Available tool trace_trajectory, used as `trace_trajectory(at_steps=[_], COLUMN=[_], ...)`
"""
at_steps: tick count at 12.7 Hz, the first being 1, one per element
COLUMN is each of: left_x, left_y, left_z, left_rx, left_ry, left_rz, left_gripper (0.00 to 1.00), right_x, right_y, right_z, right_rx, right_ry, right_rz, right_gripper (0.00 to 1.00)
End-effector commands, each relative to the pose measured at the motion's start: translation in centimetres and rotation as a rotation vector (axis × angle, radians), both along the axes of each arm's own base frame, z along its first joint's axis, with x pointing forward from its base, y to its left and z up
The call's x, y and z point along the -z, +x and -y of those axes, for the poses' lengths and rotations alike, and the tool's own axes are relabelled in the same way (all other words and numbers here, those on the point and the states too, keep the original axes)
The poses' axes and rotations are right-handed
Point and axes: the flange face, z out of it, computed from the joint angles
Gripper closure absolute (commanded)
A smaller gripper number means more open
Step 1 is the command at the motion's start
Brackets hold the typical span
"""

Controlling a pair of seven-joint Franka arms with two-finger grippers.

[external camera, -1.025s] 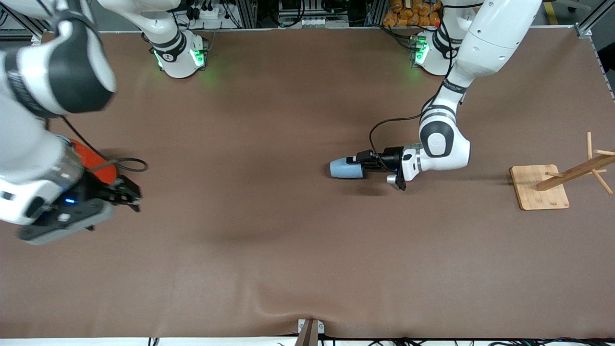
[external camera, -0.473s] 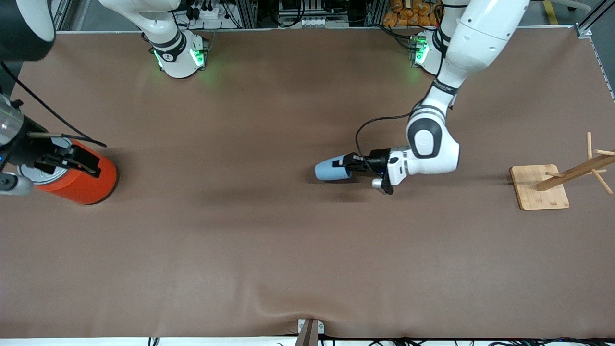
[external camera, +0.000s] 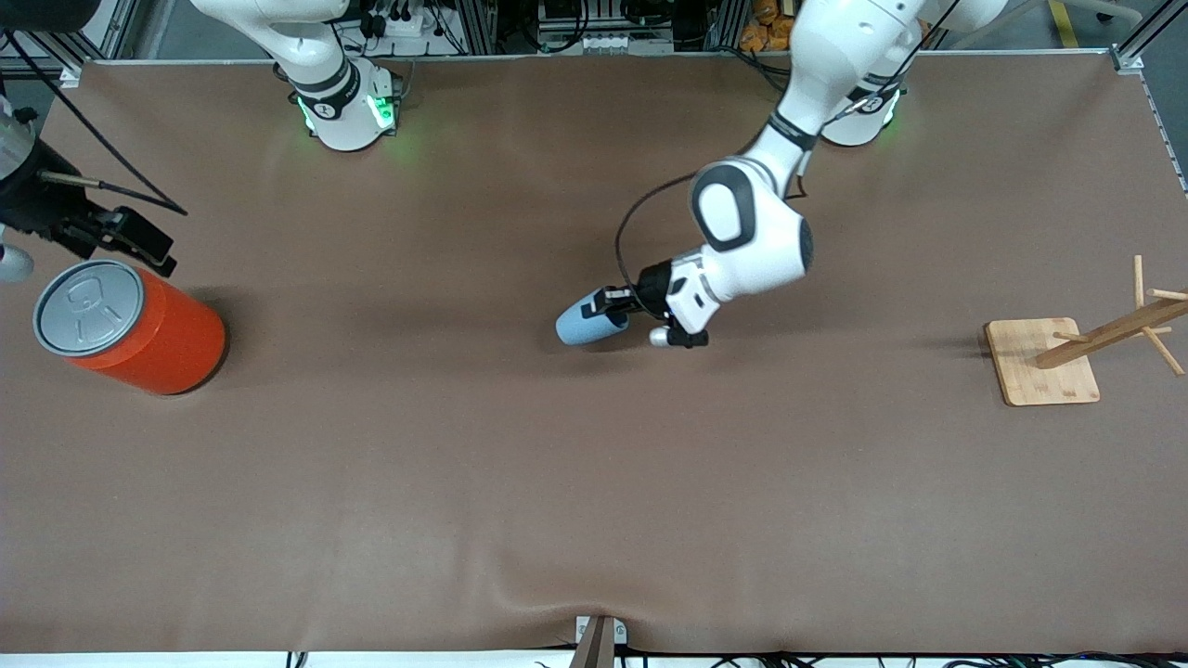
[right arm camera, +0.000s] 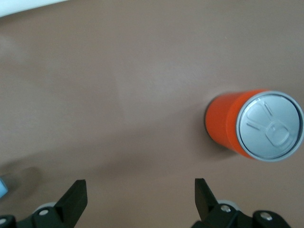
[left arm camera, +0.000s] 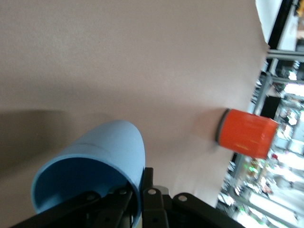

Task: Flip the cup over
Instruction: 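Turn the cup upright with the left gripper and lower it onto the table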

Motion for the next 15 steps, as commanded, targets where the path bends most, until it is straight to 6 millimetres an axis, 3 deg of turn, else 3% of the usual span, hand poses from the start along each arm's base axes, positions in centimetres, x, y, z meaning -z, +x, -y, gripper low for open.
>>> trace_trajectory(at_steps=[1,3,5,11,15], left_x=[-1.1,-2.0,-2.8,-5.9,-4.7], left_y=[0.0,0.0,-0.1,0.0,-0.1], left_z=[1.4,2.1,3.0,6.0,6.8], left_rx=[-0.026,-0.007,0.014,0.15,0.151], left_ry=[0.083,0.16,0.263,0.616,0.714], left_rz=[0.015,0.001,0.006,0.035,0.012], left_gripper=[1.0,1.0,1.0,1.0,1.0], right_x=[0.7,0.4,-0.4,-0.6,-0.7], right_y=[-0.1,1.3,1.2,0.8,0.7], right_z=[1.0,0.8,0.7,3.2,3.6], right_rx=[0.035,0.026,0.003,-0.041,-0.085], right_ry=[0.074,0.067,0.064,0.142,0.062], right_rz=[0.003,0.003,0.004,-0.02,-0.023], right_gripper=[0.0,0.0,0.0,0.0,0.0])
